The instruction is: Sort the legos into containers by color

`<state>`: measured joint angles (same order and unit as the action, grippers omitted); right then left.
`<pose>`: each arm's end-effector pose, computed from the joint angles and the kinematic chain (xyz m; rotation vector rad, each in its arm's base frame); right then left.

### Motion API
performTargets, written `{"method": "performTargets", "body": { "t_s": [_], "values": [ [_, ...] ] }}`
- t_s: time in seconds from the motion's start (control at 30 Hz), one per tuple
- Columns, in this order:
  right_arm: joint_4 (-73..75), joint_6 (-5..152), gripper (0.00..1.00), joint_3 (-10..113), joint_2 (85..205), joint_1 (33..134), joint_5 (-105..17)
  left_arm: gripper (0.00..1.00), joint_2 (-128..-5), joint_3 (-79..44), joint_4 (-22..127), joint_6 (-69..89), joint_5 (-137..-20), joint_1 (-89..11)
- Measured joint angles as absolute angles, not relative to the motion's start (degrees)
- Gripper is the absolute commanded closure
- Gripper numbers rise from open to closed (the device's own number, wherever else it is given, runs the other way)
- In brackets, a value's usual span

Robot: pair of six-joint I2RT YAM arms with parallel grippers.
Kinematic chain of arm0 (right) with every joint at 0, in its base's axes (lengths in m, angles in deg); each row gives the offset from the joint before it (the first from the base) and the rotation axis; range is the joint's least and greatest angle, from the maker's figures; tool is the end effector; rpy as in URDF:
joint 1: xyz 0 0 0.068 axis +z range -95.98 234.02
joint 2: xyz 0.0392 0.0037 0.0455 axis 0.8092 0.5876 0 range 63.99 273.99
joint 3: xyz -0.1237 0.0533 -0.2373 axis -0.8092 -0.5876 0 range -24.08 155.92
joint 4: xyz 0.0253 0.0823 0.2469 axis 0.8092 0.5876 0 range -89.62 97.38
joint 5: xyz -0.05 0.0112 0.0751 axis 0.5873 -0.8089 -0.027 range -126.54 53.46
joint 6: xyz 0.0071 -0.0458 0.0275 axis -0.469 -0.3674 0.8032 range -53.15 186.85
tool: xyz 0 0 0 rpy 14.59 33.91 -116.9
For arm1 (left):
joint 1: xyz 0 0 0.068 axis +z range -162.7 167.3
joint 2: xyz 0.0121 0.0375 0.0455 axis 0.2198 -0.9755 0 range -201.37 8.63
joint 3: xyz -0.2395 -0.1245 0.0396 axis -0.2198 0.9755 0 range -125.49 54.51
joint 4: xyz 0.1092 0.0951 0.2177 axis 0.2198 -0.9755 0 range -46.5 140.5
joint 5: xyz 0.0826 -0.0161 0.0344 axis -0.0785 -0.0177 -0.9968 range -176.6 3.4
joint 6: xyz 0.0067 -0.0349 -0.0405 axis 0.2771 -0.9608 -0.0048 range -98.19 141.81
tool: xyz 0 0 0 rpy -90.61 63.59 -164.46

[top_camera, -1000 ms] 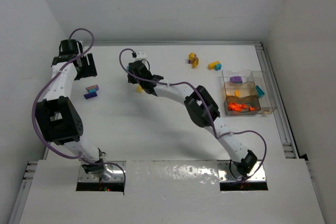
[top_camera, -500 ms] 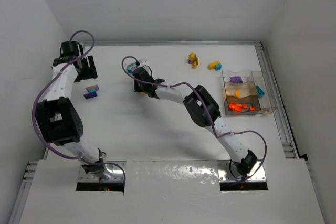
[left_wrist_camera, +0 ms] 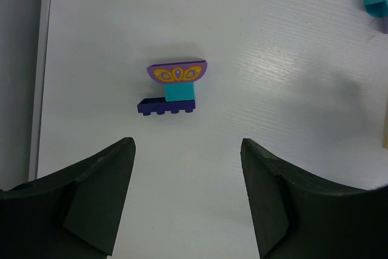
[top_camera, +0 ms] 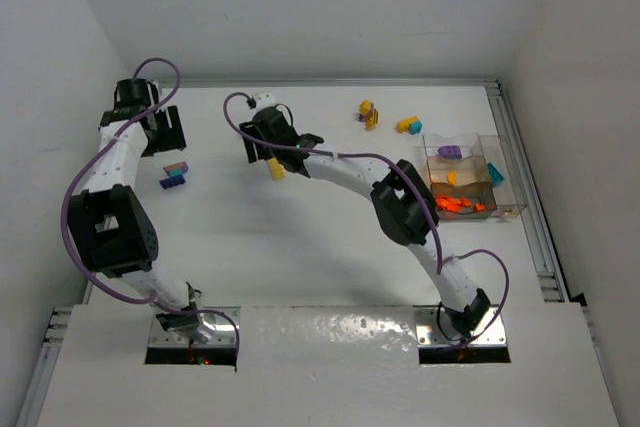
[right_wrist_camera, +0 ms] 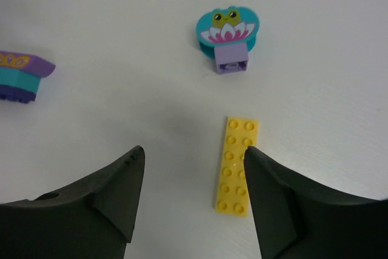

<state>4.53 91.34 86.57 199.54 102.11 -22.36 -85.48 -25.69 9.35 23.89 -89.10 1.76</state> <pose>0.3744 0.4043 0.1970 -0.2788 2.0843 0.5204 0.3424 0.0899 0.2864 -0.2909 2.5223 0.1698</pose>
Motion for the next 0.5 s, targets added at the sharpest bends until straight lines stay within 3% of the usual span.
{"method": "performTargets", "body": {
  "t_s": [0.13, 0.33, 0.5],
  "values": [
    [11.7, 89.9, 0.3, 93.1, 201.0, 102.1, -18.6, 0.32, -85.5, -25.7, 9.4, 23.9, -89.0, 1.8],
    [16.8, 89.8, 0.27, 93.4, 203.5, 102.0, -16.0, 0.32, -85.5, -25.7, 9.3, 23.9, -88.9, 1.8],
    [19.2, 89.8, 0.32, 93.4, 208.5, 102.0, -16.2, 0.32, -85.5, -25.7, 9.3, 23.9, -88.9, 1.8]
  ]
}}
